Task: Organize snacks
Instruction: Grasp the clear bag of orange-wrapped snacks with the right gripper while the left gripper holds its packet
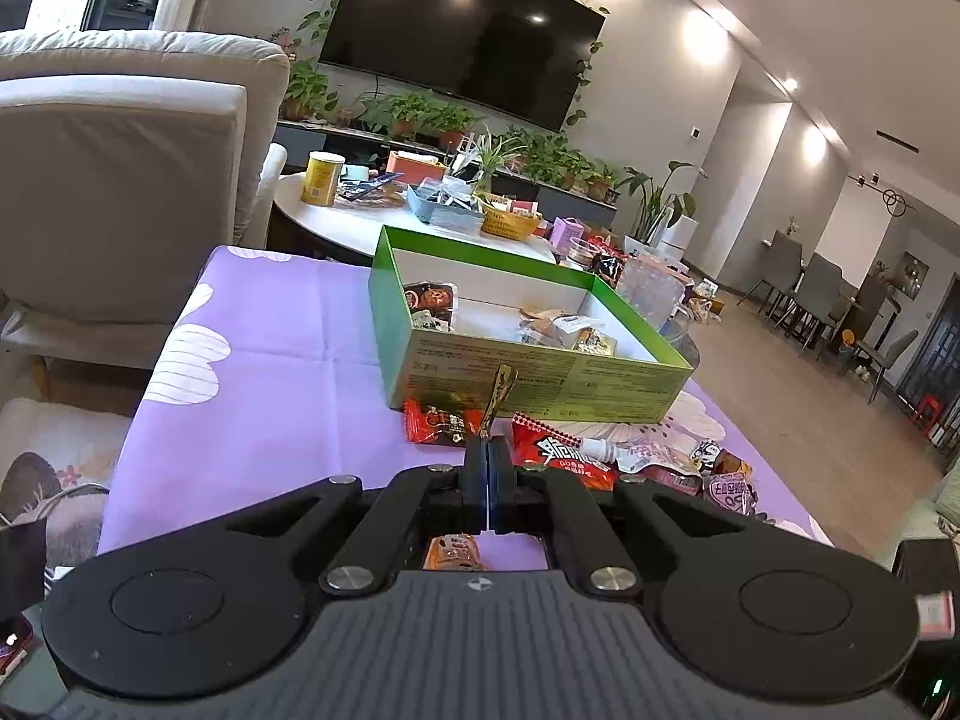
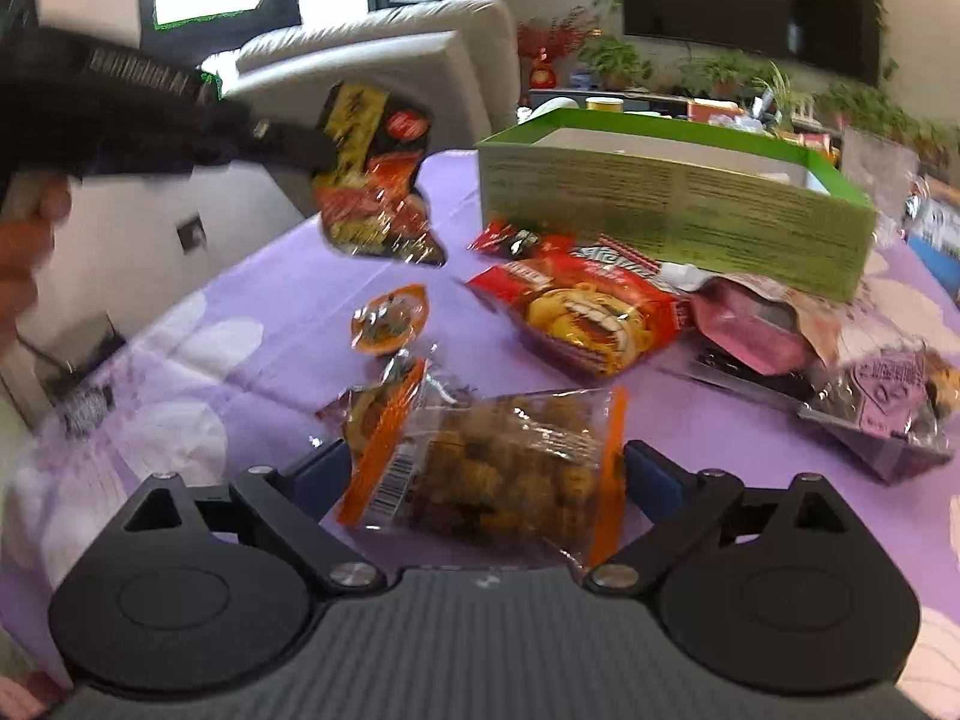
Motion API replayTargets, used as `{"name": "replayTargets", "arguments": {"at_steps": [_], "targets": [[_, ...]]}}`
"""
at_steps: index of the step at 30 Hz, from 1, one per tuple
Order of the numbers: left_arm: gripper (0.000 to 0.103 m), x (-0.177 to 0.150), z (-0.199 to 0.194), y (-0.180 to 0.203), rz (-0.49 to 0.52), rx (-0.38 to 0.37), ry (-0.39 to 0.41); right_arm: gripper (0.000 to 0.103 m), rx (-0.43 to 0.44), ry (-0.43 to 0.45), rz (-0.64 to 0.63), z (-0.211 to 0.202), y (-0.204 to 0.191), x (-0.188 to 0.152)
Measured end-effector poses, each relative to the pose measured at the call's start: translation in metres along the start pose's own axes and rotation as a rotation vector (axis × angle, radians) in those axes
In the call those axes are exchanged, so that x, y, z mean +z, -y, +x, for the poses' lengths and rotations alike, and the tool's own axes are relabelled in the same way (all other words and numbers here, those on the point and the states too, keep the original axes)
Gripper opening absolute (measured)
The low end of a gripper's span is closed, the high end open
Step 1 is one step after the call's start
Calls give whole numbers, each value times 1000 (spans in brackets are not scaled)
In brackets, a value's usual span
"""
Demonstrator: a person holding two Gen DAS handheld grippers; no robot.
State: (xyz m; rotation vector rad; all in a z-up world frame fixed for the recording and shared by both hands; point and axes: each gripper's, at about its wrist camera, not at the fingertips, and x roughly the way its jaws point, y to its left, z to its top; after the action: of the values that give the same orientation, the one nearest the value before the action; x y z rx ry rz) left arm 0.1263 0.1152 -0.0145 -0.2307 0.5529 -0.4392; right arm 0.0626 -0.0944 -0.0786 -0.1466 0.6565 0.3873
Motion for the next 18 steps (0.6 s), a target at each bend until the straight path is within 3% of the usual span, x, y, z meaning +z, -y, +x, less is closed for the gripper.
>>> {"name": "replayTargets", "arguments": {"at_steps": [9,18], "targets": [[1,9,0,5,12,-18,30,45,12,11,-13,-21,21,4],[1,46,22,24,53,-54,101,45,-91,203,4,-40,47,43]]}}
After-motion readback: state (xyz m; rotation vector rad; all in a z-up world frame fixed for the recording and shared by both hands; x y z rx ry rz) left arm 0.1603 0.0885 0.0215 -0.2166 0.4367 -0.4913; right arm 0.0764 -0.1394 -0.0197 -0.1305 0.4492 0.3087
